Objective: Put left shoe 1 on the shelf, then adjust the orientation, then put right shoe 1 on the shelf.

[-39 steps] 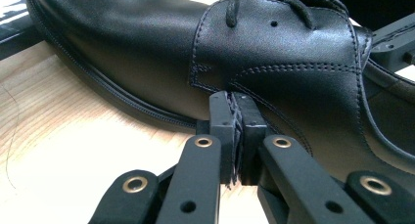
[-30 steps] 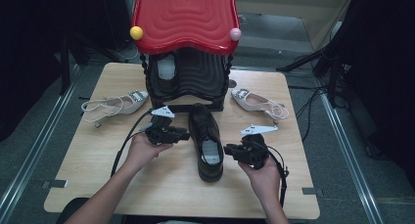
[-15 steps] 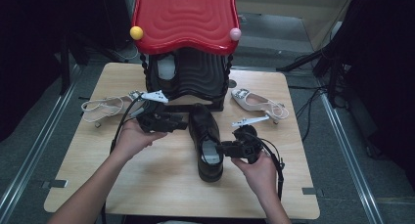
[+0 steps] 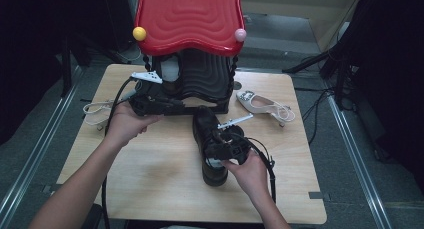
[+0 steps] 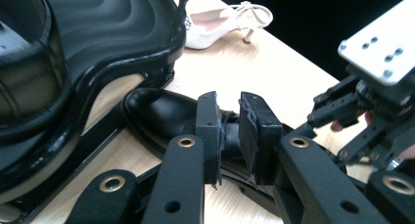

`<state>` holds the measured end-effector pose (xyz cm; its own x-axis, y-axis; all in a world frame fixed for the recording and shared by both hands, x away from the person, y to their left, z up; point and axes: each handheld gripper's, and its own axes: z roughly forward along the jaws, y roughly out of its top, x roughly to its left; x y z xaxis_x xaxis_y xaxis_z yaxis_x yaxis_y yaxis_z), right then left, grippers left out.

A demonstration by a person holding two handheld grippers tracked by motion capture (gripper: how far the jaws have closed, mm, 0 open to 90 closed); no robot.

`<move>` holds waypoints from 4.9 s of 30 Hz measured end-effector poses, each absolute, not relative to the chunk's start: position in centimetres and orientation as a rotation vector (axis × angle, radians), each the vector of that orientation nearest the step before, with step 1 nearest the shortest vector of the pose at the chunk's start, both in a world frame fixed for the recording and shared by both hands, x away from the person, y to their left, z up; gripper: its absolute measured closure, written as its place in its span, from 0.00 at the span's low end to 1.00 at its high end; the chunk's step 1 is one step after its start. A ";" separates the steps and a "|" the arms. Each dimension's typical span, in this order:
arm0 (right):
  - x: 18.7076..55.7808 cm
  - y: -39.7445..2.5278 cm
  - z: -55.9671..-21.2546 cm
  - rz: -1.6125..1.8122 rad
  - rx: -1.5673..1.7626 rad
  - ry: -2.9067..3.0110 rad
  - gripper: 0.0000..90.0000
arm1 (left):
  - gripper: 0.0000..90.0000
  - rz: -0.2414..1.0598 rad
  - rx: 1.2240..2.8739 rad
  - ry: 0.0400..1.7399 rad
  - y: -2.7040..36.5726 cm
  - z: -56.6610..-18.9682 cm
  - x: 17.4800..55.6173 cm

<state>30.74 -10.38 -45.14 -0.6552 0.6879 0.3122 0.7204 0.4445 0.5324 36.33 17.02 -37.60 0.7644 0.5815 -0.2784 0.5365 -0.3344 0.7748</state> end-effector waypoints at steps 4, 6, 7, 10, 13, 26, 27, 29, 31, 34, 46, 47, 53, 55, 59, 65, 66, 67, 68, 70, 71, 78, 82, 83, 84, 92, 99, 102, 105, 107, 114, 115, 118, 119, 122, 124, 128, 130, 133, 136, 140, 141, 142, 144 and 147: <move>30.9 -9.5 -45.4 -0.972 -1.274 -2.623 0.67 | 0.91 0.067 2.011 0.842 17.1 -36.7 36.7; 31.0 -9.2 -45.5 -0.966 -1.274 -2.629 0.68 | 0.95 0.073 2.017 0.834 17.1 -36.1 36.8; 31.1 -9.2 -45.6 -0.962 -1.281 -2.631 0.68 | 0.96 0.083 2.022 0.827 17.1 -35.8 36.8; 31.3 -9.2 -45.5 -0.964 -1.284 -2.622 0.67 | 0.99 0.095 2.028 0.821 17.1 -35.2 37.0; 31.4 -9.0 -45.4 -0.960 -1.284 -2.626 0.67 | 0.99 0.102 2.022 0.825 17.3 -34.5 37.4; 31.6 -8.3 -45.0 -0.929 -1.288 -2.607 0.65 | 0.99 0.143 2.006 0.820 17.6 -30.4 38.9; 31.6 -8.1 -45.3 -0.912 -1.285 -2.613 0.65 | 0.99 0.150 2.006 0.820 17.7 -30.2 39.1; 31.9 -7.6 -45.8 -0.887 -1.289 -2.613 0.65 | 0.99 0.150 1.998 0.826 17.7 -29.8 39.4; 32.0 -7.2 -46.2 -0.875 -1.296 -2.614 0.66 | 0.99 0.160 1.994 0.823 17.8 -29.4 39.6; 32.1 -6.6 -46.8 -0.841 -1.289 -2.635 0.67 | 0.99 0.182 1.986 0.824 17.9 -28.6 39.9; 32.1 -5.7 -48.1 -0.767 -1.326 -2.648 0.72 | 0.99 0.230 1.941 0.844 18.2 -25.2 41.4; 32.1 -5.7 -48.1 -0.768 -1.332 -2.643 0.75 | 0.99 0.229 1.940 0.841 18.2 -25.1 41.5; 32.0 -7.0 -47.5 -0.798 -1.346 -2.635 0.92 | 0.99 0.258 1.940 0.857 18.1 -24.2 42.1; 32.3 -8.1 -47.3 -0.836 -1.344 -2.587 0.95 | 0.99 0.269 1.938 0.863 18.0 -23.9 42.3; 32.5 -9.7 -46.5 -0.879 -1.341 -2.550 0.96 | 0.99 0.297 1.942 0.886 18.0 -23.6 42.9; 32.7 -11.5 -45.7 -0.929 -1.352 -2.523 0.97 | 0.99 0.322 1.944 0.922 17.9 -23.7 43.6; 32.7 -11.8 -45.5 -0.934 -1.361 -2.508 0.97 | 0.99 0.326 1.949 0.918 17.8 -23.7 43.7; 32.8 -12.0 -45.4 -0.946 -1.363 -2.501 0.97 | 0.99 0.328 1.952 0.927 17.8 -23.8 43.7; 32.9 -12.2 -45.3 -0.969 -1.363 -2.486 0.97 | 0.99 0.334 1.958 0.934 17.8 -23.9 43.8; 33.0 -12.7 -44.9 -0.991 -1.368 -2.450 0.97 | 0.99 0.338 1.956 0.937 17.8 -24.0 44.1; 33.0 -12.8 -44.8 -0.987 -1.364 -2.447 0.97 | 0.99 0.335 1.958 0.943 17.9 -24.1 44.2; 32.4 -13.6 -43.7 -1.016 -1.342 -2.420 0.96 | 0.99 0.342 1.957 0.948 17.8 -24.1 44.2; 31.9 -14.0 -42.8 -1.024 -1.329 -2.429 0.96 | 0.99 0.342 1.957 0.954 17.8 -24.2 44.2; 31.9 -14.1 -42.5 -1.034 -1.324 -2.433 0.96 | 0.99 0.340 1.957 0.953 17.8 -24.2 44.3; 31.8 -14.3 -42.3 -1.048 -1.318 -2.429 0.96 | 0.99 0.340 1.957 0.954 17.7 -24.2 44.2; 31.1 -15.0 -39.4 -1.133 -1.283 -2.424 0.96 | 1.00 0.349 1.964 0.959 17.7 -24.2 44.4; 31.4 -15.0 -36.8 -1.208 -1.253 -2.464 0.96 | 1.00 0.347 1.970 0.974 17.8 -24.5 44.5; 32.0 -14.9 -35.7 -1.233 -1.266 -2.464 0.95 | 1.00 0.347 1.968 0.967 17.9 -24.5 44.6; 32.9 -14.5 -34.6 -1.254 -1.287 -2.503 0.95 | 1.00 0.351 1.969 0.968 17.8 -24.6 44.6; 33.6 -14.1 -34.1 -1.273 -1.293 -2.528 0.95 | 1.00 0.355 1.975 0.961 17.8 -24.6 44.6; 36.4 -12.0 -33.6 -1.381 -1.325 -2.595 0.95 | 1.00 0.362 1.974 0.946 17.9 -24.6 44.5; 36.8 -11.7 -33.8 -1.390 -1.339 -2.611 0.95 | 1.00 0.363 1.973 0.945 17.9 -24.7 44.5; 37.8 -10.5 -34.4 -1.407 -1.374 -2.674 0.95 | 1.00 0.366 1.978 0.934 18.0 -24.7 44.5; 37.9 -10.3 -34.6 -1.407 -1.381 -2.695 0.95 | 1.00 0.364 1.980 0.935 18.0 -24.7 44.5; 38.6 -9.2 -35.4 -1.395 -1.427 -2.737 0.95 | 1.00 0.373 1.987 0.935 18.0 -24.7 44.4; 38.7 -8.6 -35.8 -1.416 -1.434 -2.742 0.95 | 1.00 0.379 1.987 0.928 18.0 -24.7 44.4; 39.0 -7.6 -36.5 -1.476 -1.460 -2.716 0.95 | 1.00 0.379 1.986 0.930 18.0 -24.7 44.4; 39.3 -6.9 -37.0 -1.480 -1.473 -2.719 0.95 | 1.00 0.379 1.987 0.928 18.0 -24.7 44.4; 39.6 -6.0 -37.5 -1.483 -1.476 -2.736 0.95 | 1.00 0.380 1.989 0.926 18.1 -24.7 44.4; 40.1 -5.5 -37.9 -1.500 -1.475 -2.728 0.94 | 1.00 0.381 1.989 0.925 18.1 -24.7 44.4; 40.6 -4.5 -38.4 -1.509 -1.506 -2.757 0.94 | 1.00 0.381 1.990 0.923 18.1 -24.7 44.3; 40.9 -4.3 -38.5 -1.514 -1.512 -2.759 0.94 | 1.00 0.381 1.989 0.922 18.1 -24.7 44.3; 41.0 -4.3 -38.6 -1.519 -1.515 -2.762 0.94 | 1.00 0.382 1.987 0.921 18.1 -24.7 44.3; 41.3 -4.2 -38.9 -1.527 -1.527 -2.762 0.93 | 1.00 0.382 1.986 0.921 18.2 -24.7 44.3; 41.8 -4.0 -39.0 -1.523 -1.542 -2.745 0.92 | 1.00 0.380 1.986 0.920 18.2 -24.7 44.3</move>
<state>41.78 -4.02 -38.99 -0.5606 0.8222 0.0985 0.5187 0.2559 0.8158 44.34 18.18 -24.73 0.6776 0.7306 -0.0840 0.4582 -0.3301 0.8253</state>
